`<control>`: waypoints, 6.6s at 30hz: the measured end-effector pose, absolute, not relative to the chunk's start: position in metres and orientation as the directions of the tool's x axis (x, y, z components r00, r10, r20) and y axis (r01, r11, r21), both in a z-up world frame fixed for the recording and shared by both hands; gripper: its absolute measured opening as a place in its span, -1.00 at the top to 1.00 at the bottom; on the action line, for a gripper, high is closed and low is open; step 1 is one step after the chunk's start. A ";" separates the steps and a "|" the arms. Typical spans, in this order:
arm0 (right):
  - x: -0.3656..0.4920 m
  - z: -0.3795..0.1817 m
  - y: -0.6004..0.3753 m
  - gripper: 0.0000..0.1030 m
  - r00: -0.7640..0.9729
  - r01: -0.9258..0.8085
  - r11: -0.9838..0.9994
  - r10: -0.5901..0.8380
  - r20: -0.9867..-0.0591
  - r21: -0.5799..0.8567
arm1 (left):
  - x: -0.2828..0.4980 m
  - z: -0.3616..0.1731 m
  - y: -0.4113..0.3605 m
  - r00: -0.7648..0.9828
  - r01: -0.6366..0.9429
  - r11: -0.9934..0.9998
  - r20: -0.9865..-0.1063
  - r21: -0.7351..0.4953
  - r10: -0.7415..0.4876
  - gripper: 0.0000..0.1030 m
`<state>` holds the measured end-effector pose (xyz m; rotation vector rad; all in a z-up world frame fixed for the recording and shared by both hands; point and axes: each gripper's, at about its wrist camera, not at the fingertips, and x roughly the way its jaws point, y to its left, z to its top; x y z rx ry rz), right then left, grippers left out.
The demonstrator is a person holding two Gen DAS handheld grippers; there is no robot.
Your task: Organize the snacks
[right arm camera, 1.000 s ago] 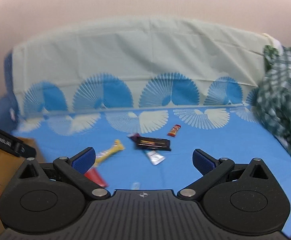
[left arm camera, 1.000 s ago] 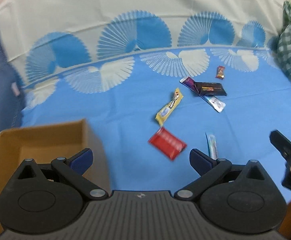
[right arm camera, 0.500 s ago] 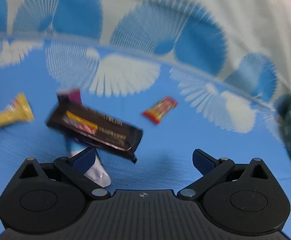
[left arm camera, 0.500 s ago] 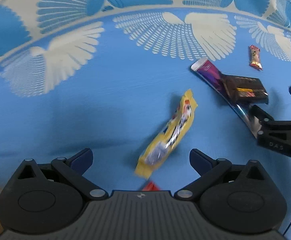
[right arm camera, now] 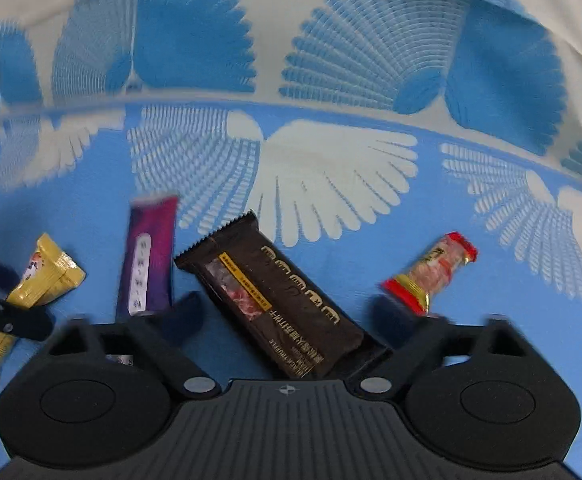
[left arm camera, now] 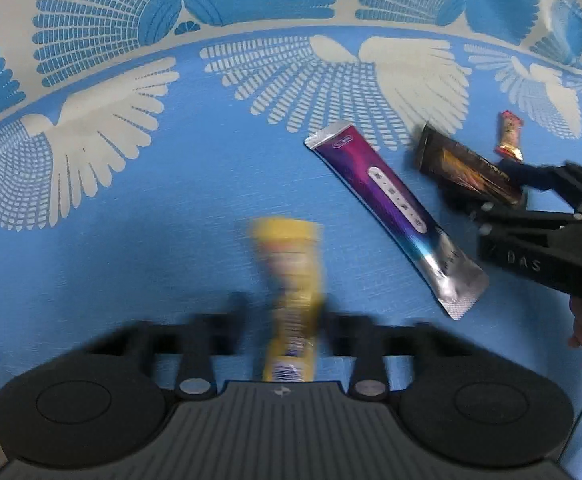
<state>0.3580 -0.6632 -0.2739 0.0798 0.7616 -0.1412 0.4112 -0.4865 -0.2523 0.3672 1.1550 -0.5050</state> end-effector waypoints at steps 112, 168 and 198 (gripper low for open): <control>0.057 -0.061 -0.200 0.20 0.766 0.021 0.979 0.116 -0.632 0.205 | 0.145 -0.051 -0.016 0.547 0.214 0.971 -0.811 -0.105 -0.208 0.69; 0.015 -0.056 -0.170 -0.94 0.727 0.046 0.982 0.094 -0.680 0.184 | 0.062 -0.066 0.000 0.515 0.144 0.988 -0.857 0.047 -0.035 -0.99; -0.093 -0.015 -0.172 -0.99 0.863 0.028 0.985 0.062 -0.501 0.171 | -0.030 -0.024 -0.020 0.646 0.214 0.969 -0.762 0.123 -0.046 -0.99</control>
